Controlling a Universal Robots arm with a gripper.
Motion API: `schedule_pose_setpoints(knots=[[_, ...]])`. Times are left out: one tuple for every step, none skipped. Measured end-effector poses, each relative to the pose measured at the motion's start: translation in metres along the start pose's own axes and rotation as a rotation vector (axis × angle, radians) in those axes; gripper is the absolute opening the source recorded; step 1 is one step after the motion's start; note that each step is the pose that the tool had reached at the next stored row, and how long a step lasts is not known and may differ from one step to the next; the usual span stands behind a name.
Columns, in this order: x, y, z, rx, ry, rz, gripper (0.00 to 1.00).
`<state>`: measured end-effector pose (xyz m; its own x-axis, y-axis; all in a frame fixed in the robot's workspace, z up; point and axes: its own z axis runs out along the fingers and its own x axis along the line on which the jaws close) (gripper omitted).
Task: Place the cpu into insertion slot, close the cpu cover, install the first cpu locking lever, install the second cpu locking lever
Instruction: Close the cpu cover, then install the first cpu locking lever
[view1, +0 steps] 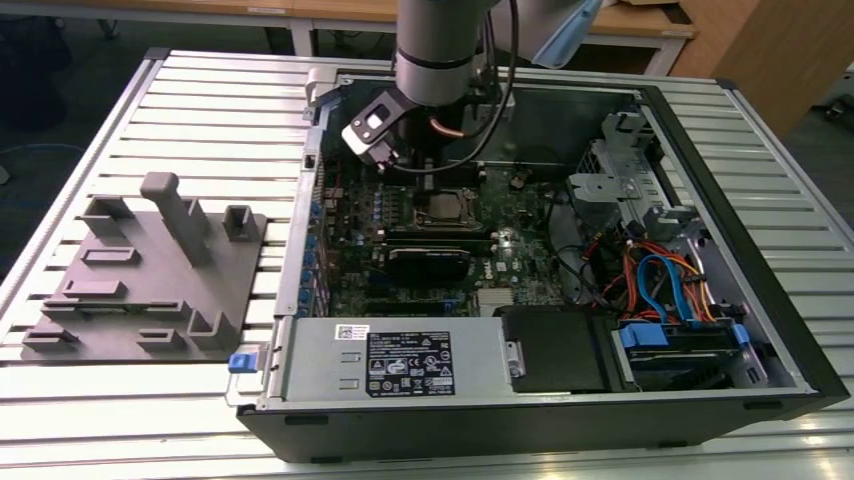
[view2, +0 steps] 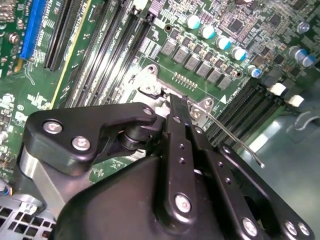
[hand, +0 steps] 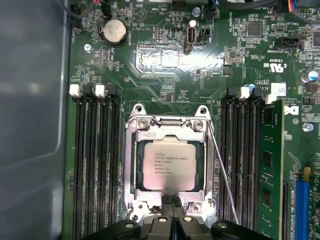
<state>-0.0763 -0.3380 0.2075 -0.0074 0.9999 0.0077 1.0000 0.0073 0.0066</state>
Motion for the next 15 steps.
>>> schedule_pose_setpoints(knots=[[0.0, 0.0004, -0.0011, 0.0, 0.0008, 0.0, 0.1], [0.0001, 0.0018, -0.0012, 0.0, 0.0016, 0.0, 0.1], [0.0, 0.0049, -0.0012, 0.0, 0.0019, 0.0, 0.1], [0.0, 0.0085, -0.0013, 0.0005, 0.0022, 0.0, 0.1], [-0.0001, 0.0117, -0.0013, 0.0007, 0.0022, 0.0, 0.1], [-0.0001, 0.0154, -0.0012, 0.001, 0.0023, 0.0, 0.1], [-0.0001, 0.0192, -0.0012, 0.0012, 0.0023, 0.0, 0.1], [-0.0002, 0.0233, -0.0012, 0.0015, 0.0024, 0.0, 0.1], [-0.0002, 0.0273, -0.0011, 0.0018, 0.0024, 0.0, 0.1], [-0.0002, 0.0301, -0.0011, 0.002, 0.0023, 0.0, 0.1], [-0.0003, 0.0316, -0.0012, 0.002, 0.0023, 0.0, 0.1], [-0.0003, 0.0318, -0.0011, 0.002, 0.0024, 0.0, 0.1], [-0.0003, 0.0318, -0.0011, 0.002, 0.0024, 0.0, 0.1], [-0.0003, 0.0321, -0.0011, 0.002, 0.0024, 0.0, 0.1], [-0.0002, 0.0323, -0.0011, 0.002, 0.0024, 0.0, 0.1]])
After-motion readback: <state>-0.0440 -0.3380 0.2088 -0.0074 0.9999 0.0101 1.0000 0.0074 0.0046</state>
